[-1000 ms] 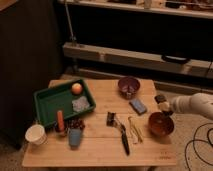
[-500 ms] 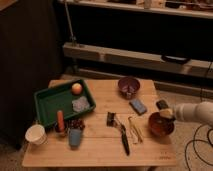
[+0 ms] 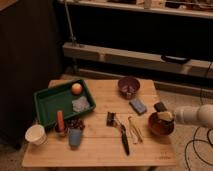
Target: Place eraser in red bowl
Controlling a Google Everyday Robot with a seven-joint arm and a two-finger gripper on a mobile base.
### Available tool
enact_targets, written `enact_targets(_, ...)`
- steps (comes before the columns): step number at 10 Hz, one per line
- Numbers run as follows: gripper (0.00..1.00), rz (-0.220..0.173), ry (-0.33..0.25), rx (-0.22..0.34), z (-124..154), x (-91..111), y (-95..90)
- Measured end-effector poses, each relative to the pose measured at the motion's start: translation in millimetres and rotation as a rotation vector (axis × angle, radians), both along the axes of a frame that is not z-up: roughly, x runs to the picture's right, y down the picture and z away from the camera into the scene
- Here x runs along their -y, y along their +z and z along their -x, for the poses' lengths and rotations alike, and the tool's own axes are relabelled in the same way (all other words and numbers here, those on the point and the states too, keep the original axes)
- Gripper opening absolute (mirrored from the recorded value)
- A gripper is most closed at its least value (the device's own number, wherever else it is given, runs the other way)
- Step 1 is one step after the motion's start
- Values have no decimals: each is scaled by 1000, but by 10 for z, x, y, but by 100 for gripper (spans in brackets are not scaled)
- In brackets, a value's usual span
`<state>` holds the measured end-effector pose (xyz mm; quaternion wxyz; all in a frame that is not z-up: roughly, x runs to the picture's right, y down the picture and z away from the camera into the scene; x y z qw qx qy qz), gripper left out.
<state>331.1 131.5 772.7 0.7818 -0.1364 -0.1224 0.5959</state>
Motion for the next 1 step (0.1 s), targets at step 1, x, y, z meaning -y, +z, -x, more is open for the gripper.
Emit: enact_targets(1, 24, -10, -9, 24, 6, -6, 13)
